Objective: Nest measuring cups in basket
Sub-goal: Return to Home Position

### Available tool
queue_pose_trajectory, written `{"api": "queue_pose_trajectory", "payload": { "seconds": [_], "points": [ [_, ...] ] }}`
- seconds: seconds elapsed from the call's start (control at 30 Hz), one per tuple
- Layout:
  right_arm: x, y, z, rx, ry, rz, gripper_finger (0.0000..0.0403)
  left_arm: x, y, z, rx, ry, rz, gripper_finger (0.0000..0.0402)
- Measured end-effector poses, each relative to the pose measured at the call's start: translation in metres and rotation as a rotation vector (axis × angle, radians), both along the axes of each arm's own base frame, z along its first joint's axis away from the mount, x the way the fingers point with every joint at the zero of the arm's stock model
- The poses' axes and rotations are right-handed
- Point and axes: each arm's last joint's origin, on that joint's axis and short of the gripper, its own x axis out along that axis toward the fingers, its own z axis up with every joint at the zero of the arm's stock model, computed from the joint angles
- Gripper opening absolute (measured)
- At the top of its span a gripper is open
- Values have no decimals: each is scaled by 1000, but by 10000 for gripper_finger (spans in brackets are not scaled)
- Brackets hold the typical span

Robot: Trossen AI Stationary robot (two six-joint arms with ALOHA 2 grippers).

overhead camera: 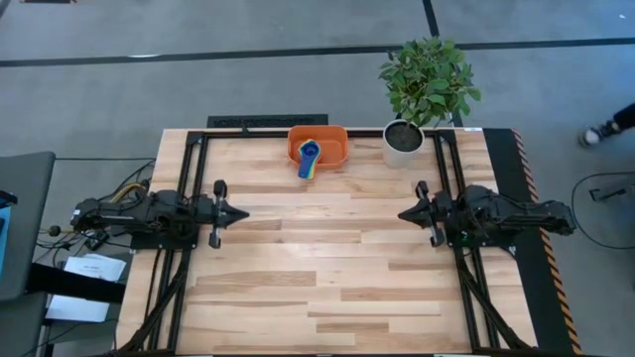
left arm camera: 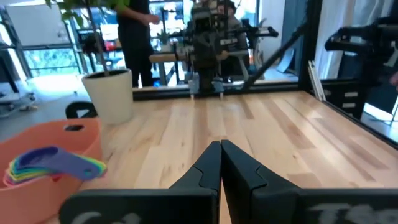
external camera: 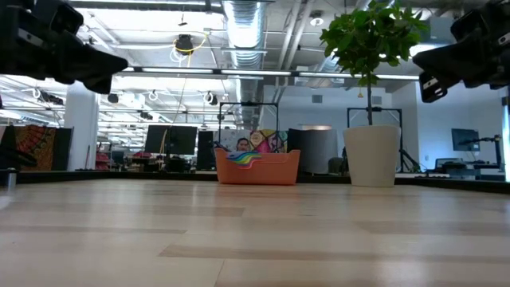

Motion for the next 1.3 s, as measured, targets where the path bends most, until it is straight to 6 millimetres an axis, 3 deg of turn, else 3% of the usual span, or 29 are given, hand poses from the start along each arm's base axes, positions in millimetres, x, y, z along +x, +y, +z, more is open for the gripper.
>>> {"api": "queue_pose_trajectory", "payload": {
  "seconds": [0.37,0.6,1.3],
  "points": [
    [0,0,-1,70,23,4,34,0,1,-1,-21,12,17,0],
    [0,0,-1,71,25,4,27,0,0,-5,-151,43,-1,0],
    [0,0,-2,70,28,4,30,0,0,-5,-146,44,0,0]
  ]
}}
